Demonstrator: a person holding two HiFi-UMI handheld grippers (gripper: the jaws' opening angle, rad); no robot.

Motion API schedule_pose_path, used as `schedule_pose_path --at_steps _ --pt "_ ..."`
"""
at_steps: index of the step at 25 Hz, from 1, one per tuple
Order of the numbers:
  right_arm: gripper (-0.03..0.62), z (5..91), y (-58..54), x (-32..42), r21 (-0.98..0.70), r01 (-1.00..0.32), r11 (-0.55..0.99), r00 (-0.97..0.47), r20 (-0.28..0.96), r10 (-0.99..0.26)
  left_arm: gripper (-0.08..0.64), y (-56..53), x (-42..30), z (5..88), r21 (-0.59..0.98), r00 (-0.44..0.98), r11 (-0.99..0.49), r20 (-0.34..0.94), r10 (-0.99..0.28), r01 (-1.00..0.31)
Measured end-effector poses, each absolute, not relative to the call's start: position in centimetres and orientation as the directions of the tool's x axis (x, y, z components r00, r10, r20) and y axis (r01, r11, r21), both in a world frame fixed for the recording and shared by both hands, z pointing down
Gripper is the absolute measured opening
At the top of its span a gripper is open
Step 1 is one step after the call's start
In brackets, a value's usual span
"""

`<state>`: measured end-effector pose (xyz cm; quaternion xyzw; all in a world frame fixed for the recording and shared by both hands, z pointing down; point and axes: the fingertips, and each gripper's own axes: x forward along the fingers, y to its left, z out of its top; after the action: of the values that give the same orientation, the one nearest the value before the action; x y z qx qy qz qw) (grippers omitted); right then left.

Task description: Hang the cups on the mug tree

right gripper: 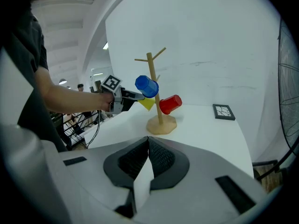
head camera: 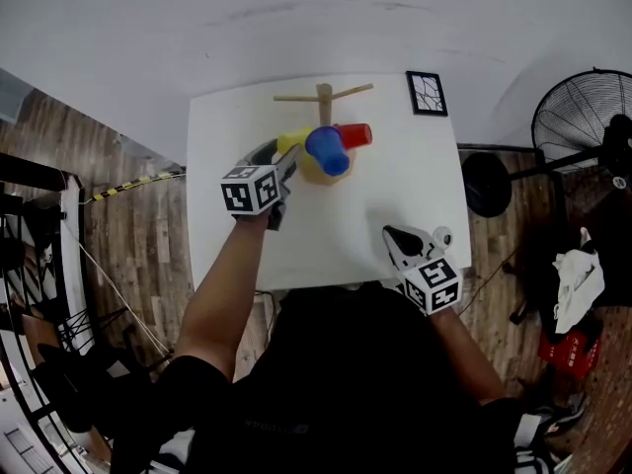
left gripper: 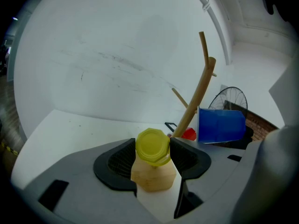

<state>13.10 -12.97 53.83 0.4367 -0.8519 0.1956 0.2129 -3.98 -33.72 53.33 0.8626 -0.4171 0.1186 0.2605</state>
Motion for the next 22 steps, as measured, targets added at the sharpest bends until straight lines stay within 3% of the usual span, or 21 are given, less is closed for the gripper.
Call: schedule_pose_path --at_steps 22 --pt "0.006 52.2 -14.1 11.0 -0.15 -0.795 0.587 -0.579 0.472 -0.664 0.253 -29.5 -7.6 51.1 0.255 0.577 -0.52 0.444 -0.686 -0.815"
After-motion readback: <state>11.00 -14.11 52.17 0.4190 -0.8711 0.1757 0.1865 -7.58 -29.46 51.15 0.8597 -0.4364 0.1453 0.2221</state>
